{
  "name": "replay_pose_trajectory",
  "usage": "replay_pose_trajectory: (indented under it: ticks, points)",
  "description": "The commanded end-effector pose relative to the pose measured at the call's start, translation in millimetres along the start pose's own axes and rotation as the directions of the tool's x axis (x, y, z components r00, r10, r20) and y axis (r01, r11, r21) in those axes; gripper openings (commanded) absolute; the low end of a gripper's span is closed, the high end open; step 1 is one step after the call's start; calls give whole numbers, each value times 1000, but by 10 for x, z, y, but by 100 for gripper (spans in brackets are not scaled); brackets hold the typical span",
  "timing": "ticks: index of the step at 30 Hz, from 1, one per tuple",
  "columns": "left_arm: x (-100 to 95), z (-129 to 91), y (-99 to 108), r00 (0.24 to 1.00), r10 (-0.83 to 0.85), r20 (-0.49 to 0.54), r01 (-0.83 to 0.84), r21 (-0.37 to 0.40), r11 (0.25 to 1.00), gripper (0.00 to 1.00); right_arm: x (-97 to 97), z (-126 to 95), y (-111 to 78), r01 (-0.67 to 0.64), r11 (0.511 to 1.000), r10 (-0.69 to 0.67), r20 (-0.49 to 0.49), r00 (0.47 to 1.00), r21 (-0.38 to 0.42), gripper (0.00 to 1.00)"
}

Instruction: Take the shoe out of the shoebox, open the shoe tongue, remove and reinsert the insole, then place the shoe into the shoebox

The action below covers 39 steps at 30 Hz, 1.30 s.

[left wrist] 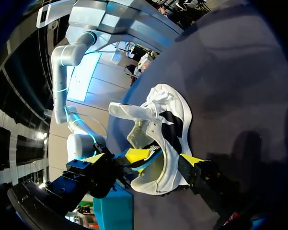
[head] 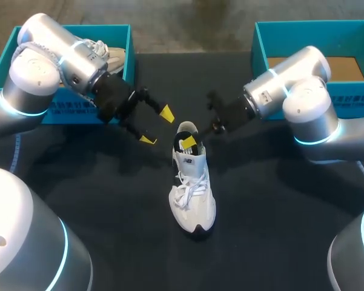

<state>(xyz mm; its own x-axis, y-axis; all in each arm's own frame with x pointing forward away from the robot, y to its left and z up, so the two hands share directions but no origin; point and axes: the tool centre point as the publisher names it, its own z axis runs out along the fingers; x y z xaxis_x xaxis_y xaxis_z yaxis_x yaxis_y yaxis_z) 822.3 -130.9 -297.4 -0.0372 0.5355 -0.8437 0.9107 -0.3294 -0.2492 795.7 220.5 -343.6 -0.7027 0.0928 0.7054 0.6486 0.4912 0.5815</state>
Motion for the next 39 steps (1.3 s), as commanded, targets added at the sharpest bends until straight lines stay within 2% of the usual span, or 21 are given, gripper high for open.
replay_pose_trajectory:
  ticks: [1, 8, 9, 10, 14, 28, 31, 33, 39]
  points:
    - [-9, -9, -4, 1000, 0, -1, 0, -7, 1000, 100, 21, 67, -43, -5, 1000, 5, 5, 1000, -5, 0]
    - [-16, -17, 7, 1000, 4, 0, -4, -2, 1000, 100, 53, 58, -58, -14, 1000, 14, 13, 1000, -7, 0]
    - [-17, -19, 7, 1000, 5, 0, -5, -2, 1000, 100, 56, 51, -58, -11, 1000, 11, 22, 1000, -10, 2]
    - [-18, -19, 6, 1000, 5, 1, -5, -2, 1000, 100, 57, 35, -53, -9, 1000, 9, 26, 1000, -10, 12]
    - [-18, -19, -3, 1000, 5, 3, -5, -1, 1000, 100, 93, -30, 14, 7, 1000, -7, 62, 998, -5, 28]
    - [5, -18, -34, 1000, 0, 7, 0, -2, 1000, 100, 78, -122, 210, 54, 999, -54, 97, 994, 6, 25]
    - [4, -21, -33, 1000, 2, 6, -2, -1, 1000, 100, 66, -124, 261, 64, 998, -64, 98, 993, 11, 18]
    - [1, -22, -32, 1000, 3, 5, -3, 1, 1000, 100, 51, -124, 291, 68, 998, -69, 99, 993, 14, 2]
    - [-10, -21, -34, 1000, 4, 1, -4, 6, 1000, 100, -42, -93, 335, 79, 996, -83, 92, 992, 49, 0]
